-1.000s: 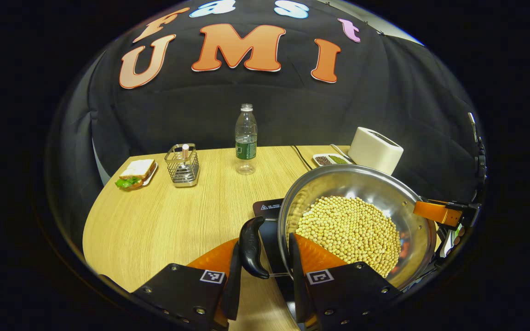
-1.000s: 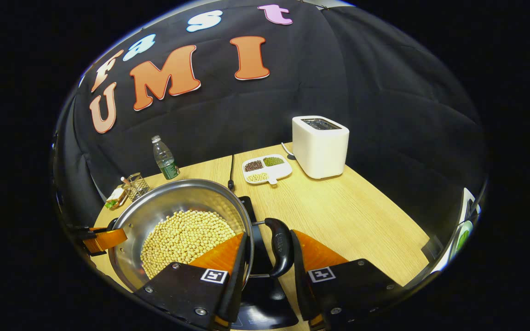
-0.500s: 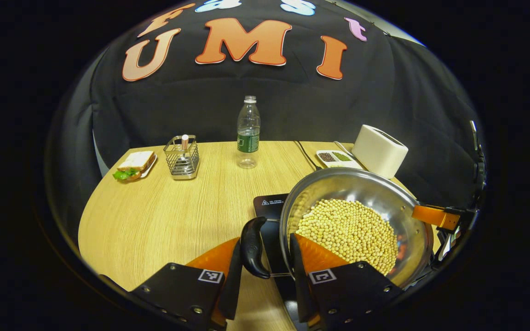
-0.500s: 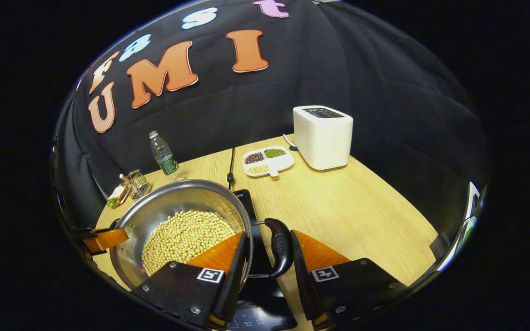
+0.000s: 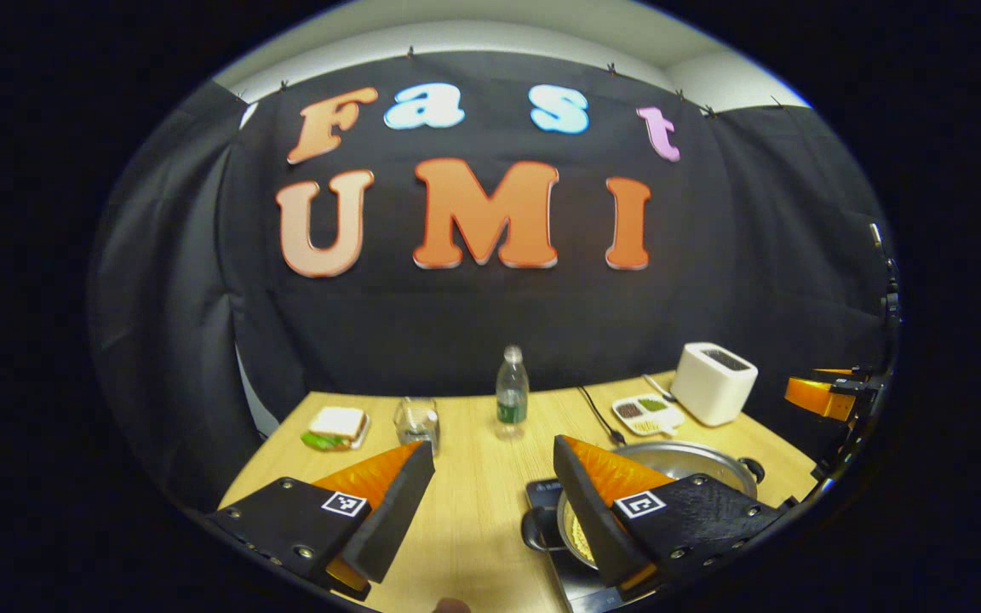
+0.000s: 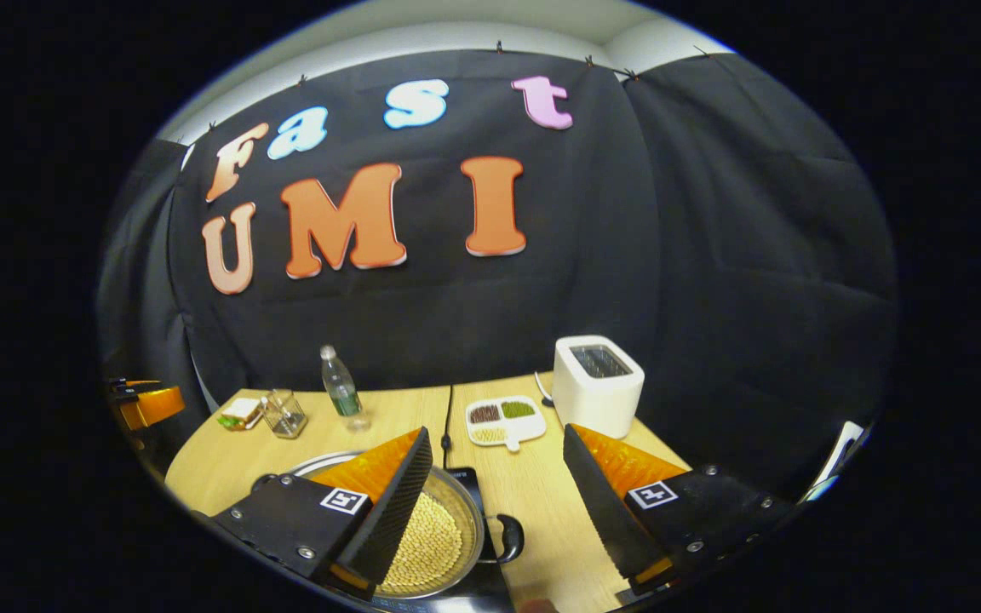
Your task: First push the handle of the pot to place it horizontally, then grasp the pot with both hands and set it on the induction cooktop.
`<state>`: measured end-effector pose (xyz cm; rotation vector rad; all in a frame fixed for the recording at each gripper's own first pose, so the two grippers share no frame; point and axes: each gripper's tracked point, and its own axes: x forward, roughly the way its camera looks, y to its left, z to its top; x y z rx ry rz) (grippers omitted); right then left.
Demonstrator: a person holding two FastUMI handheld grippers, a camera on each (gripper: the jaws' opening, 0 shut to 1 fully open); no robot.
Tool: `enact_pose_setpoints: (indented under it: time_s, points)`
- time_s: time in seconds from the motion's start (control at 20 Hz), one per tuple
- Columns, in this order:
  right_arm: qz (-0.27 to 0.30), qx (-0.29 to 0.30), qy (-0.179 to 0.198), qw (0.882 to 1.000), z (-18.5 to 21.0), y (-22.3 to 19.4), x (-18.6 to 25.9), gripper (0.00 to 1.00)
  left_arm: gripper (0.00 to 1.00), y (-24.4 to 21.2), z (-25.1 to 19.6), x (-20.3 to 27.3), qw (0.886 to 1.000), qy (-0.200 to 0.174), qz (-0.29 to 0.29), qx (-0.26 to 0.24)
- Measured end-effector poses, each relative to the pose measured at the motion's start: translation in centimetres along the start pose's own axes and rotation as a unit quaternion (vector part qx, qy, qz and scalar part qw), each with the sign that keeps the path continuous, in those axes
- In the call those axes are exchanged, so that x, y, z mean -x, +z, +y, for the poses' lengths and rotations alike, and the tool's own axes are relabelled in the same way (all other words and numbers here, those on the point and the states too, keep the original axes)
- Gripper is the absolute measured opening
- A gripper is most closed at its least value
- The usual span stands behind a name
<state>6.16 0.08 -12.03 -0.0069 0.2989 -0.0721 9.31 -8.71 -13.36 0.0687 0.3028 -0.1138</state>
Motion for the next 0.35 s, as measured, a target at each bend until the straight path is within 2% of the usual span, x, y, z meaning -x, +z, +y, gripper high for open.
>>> enact_pose_setpoints:
  time_s: [0.15, 0.35]
  points:
    - [-0.063, 0.009, -0.009, 0.998, -0.8, 7.1, 3.0, 0.95, 0.91, 7.3, 3.8, 3.9, 0.996, 0.043, -0.073, -0.010]
    - [-0.128, 0.009, -0.017, 0.992, -1.4, 13.5, 7.0, 0.95, 0.89, 12.7, 9.0, 8.5, 0.986, 0.090, -0.138, -0.003]
